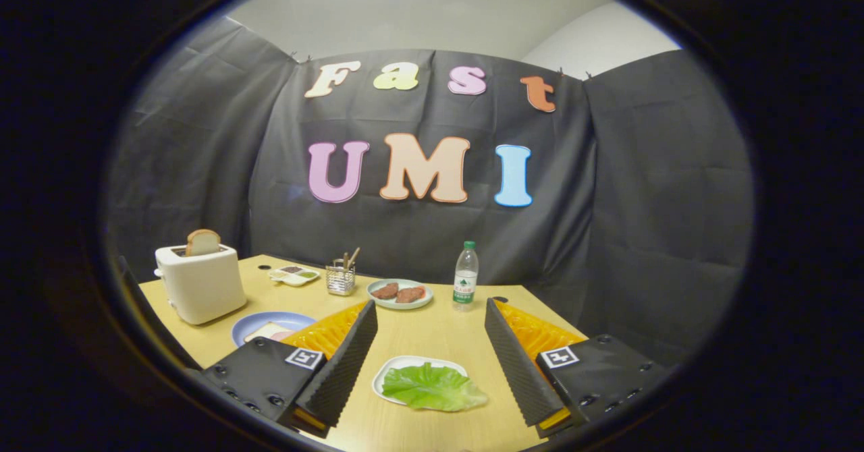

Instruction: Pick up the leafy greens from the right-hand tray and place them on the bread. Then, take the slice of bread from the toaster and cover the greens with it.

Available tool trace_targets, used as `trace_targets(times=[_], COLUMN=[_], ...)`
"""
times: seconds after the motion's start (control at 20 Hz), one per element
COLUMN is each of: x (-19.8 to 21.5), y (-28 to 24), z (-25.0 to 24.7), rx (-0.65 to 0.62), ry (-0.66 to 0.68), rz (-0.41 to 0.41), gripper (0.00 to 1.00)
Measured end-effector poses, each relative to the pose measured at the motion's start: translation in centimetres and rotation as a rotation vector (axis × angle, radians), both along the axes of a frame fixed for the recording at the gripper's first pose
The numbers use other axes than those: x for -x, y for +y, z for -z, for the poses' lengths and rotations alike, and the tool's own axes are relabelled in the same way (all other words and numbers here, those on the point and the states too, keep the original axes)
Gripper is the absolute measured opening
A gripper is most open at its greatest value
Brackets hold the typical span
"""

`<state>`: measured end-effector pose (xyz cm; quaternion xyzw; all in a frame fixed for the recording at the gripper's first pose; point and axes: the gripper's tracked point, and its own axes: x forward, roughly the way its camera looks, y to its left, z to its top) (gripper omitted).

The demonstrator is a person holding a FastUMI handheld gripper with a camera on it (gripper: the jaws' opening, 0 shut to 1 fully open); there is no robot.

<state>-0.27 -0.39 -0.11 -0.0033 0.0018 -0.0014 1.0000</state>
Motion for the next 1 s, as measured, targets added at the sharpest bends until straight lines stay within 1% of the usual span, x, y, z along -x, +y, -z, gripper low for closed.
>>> trace_targets(times=[0.15, 0.4, 0.8, 1.0], x=[-0.1, -0.1, 0.6, 0.7], y=[-0.7, -1.7, -1.9, -2.7], z=[0.6, 0.7, 0.5, 2.4], rx=[0.000, -0.036, -0.068, -0.093], ry=[0.018, 0.026, 0.040, 0.095], rz=[0.009, 0.013, -0.021, 0.001], gripper=[1.00, 1.00, 1.00, 1.00])
